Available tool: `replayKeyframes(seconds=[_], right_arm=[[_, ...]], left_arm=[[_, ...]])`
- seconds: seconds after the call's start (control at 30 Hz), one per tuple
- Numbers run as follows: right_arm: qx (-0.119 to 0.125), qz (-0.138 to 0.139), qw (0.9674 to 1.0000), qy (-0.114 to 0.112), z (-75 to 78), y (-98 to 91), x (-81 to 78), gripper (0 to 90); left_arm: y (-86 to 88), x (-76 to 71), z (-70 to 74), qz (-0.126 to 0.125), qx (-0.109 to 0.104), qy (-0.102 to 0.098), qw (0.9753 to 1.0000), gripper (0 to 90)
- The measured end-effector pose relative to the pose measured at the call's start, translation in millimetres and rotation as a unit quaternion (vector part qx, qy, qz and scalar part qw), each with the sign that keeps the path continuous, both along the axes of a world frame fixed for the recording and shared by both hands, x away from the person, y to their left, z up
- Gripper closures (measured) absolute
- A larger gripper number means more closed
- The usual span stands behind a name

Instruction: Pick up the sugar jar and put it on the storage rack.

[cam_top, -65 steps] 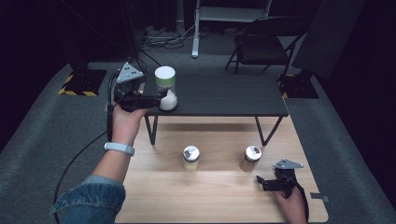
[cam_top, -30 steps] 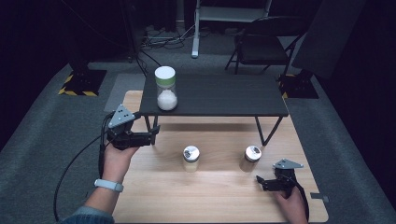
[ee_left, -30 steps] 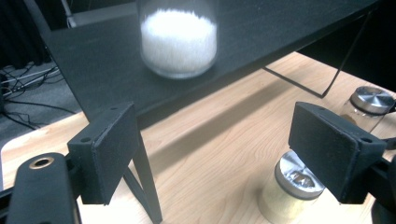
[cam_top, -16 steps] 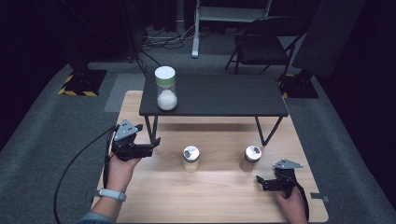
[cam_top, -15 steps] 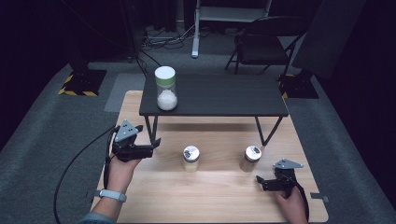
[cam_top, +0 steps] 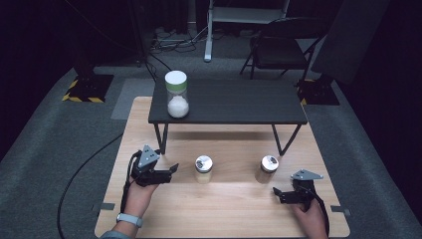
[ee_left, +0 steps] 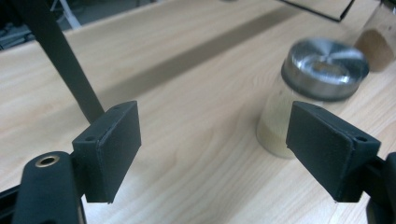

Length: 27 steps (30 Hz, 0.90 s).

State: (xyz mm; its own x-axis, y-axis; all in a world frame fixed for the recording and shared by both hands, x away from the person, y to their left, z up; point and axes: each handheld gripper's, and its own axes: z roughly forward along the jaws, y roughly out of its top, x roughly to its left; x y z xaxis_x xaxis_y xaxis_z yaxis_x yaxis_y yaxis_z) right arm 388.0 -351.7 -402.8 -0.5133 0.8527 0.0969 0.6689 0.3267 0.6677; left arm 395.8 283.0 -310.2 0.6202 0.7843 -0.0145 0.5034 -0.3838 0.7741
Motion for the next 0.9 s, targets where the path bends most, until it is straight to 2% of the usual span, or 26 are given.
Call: replayKeyframes(seconds=[0.23, 0.47, 0.57, 0.77, 0.9], right_arm=[[0.000, 0.000, 1.0000, 0.000, 0.0, -0.1, 0.1, 0.1], [0.000, 0.001, 1.0000, 0.000, 0.0, 0.0, 0.7, 0.0], [0.000, 0.001, 1.0000, 0.000, 0.0, 0.0, 0.7, 0.0], [0.000, 0.001, 1.0000, 0.000, 0.0, 0.0, 0.7, 0.0], [0.000, 0.000, 1.0000, 0.001, 0.1, 0.3, 0.6, 0.0]], left_arm=[[2.3, 4.4, -18.8, 0.010, 0.010, 0.025, 0.9996, 17.6], [3.9, 5.7, -28.2, 0.023, 0.027, 0.048, 0.9982, 16.5], [-0.4, 2.9, -30.8, 0.034, 0.043, 0.056, 0.9969, 16.7], [0.1, 3.0, -35.9, 0.031, 0.046, 0.069, 0.9961, 16.8], [-4.5, 4.1, -38.9, 0.027, 0.057, 0.081, 0.9947, 16.8]])
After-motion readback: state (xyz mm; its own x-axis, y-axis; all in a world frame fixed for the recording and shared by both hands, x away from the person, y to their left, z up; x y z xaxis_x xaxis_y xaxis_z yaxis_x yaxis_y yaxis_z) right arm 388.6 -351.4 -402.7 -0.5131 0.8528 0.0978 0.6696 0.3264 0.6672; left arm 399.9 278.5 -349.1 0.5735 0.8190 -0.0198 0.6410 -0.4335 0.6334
